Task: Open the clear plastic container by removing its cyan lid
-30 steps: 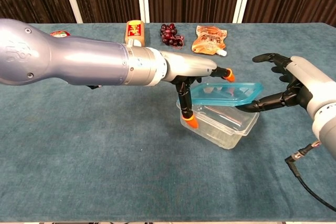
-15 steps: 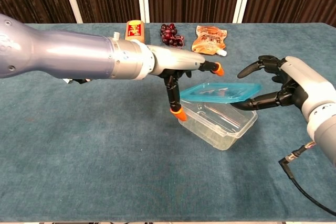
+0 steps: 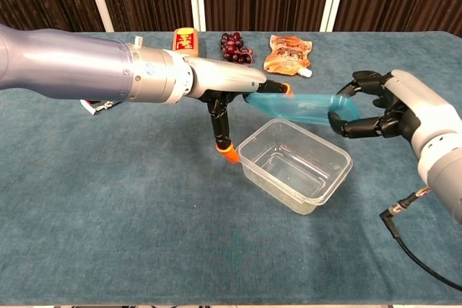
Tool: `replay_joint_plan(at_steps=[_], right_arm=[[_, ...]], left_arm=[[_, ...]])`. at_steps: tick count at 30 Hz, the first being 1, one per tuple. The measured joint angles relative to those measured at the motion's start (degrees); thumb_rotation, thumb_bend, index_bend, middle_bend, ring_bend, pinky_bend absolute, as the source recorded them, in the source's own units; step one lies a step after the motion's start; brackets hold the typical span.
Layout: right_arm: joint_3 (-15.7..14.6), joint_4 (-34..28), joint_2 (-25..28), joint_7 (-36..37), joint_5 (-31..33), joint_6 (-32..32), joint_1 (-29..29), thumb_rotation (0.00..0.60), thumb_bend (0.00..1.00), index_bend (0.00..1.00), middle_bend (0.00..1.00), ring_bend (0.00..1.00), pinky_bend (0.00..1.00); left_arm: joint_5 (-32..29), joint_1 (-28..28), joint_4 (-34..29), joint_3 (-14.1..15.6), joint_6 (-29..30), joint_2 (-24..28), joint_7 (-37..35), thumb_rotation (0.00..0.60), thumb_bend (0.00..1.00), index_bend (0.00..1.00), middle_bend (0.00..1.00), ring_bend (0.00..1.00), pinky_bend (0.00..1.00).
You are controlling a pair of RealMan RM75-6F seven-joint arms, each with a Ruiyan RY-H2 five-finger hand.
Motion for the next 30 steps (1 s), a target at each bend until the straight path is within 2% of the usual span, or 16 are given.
replay_joint_plan(at_steps=[14,30], right_arm=[[1.6,0.1,1.1,-1.0,0.4,0.7,0.5,0.6,0.62,0.66,0.09,0.0,0.0],[7.6,3.3,5.8,-0.2,1.6,0.1,1.8,0.6,0.62,0.67,0.1,0.0,0.0]], left_arm=[[1.9,1.2,-1.4,-1.4,2.0,2.1,-2.6,0.6,0.0,0.0,0.0,0.0,0.15],[2.7,4.4,-3.5,-3.2,6.4,6.0,-5.8,0.6,0.0,0.0,0.0,0.0,0.15]])
